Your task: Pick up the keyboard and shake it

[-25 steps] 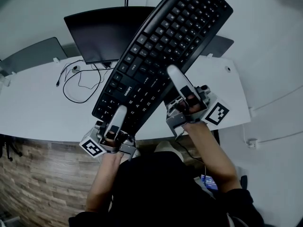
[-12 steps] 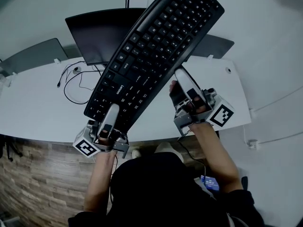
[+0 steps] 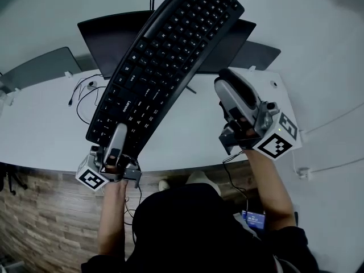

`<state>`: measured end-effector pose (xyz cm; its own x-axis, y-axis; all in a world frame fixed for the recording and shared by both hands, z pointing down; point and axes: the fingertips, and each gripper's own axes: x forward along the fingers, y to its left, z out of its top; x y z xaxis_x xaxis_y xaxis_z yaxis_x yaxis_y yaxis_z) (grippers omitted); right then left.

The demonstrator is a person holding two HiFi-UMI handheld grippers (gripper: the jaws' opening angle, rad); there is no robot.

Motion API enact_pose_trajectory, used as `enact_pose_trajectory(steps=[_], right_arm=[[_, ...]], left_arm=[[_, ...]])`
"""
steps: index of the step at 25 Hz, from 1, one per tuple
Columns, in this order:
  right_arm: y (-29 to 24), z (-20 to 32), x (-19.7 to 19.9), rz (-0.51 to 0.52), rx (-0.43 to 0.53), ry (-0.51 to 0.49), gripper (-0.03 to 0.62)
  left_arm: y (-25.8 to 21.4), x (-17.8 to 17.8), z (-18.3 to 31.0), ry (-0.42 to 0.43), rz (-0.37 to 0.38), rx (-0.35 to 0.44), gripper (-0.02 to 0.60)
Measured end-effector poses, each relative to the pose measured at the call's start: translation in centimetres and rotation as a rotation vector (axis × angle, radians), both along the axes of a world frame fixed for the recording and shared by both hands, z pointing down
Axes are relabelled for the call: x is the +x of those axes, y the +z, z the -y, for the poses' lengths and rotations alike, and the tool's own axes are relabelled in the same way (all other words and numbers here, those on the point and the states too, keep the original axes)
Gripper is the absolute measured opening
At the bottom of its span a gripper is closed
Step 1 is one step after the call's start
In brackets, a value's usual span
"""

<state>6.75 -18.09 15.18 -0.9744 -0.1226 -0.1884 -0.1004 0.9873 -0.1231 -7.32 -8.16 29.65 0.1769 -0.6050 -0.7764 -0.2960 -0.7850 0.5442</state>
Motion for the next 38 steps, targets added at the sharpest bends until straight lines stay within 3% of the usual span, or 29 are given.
enact_pose_trajectory(steps=[4, 11, 24, 32, 38], right_arm=[[0.7, -0.5, -1.8, -0.097, 0.135, 0.027, 0.124], [-1.8, -1.0, -4.8, -0.266, 0.399, 0.007, 0.124], [-0.6, -0.9, -9.3, -0.507, 0.630, 0.025, 0.127], [1.0, -0.7, -8.7, -0.599, 0.749, 0.008, 0.162], [3.3, -0.9, -7.0, -0.761, 0.903, -0.032, 0.190]], left_arm=[[0.7, -0.8, 0.9, 0.008, 0.089, -0.064, 0.086], [0.3, -1.1, 0.5, -0.067, 0.183, -0.052, 0.086], [1.0, -2.3, 1.3, -0.067, 0.357, -0.117, 0.086], [1.6, -0.4, 1.4, -0.075, 0.440, -0.132, 0.087], [2.0, 2.1, 0.7, -0.072, 0.533, -0.138, 0.086]])
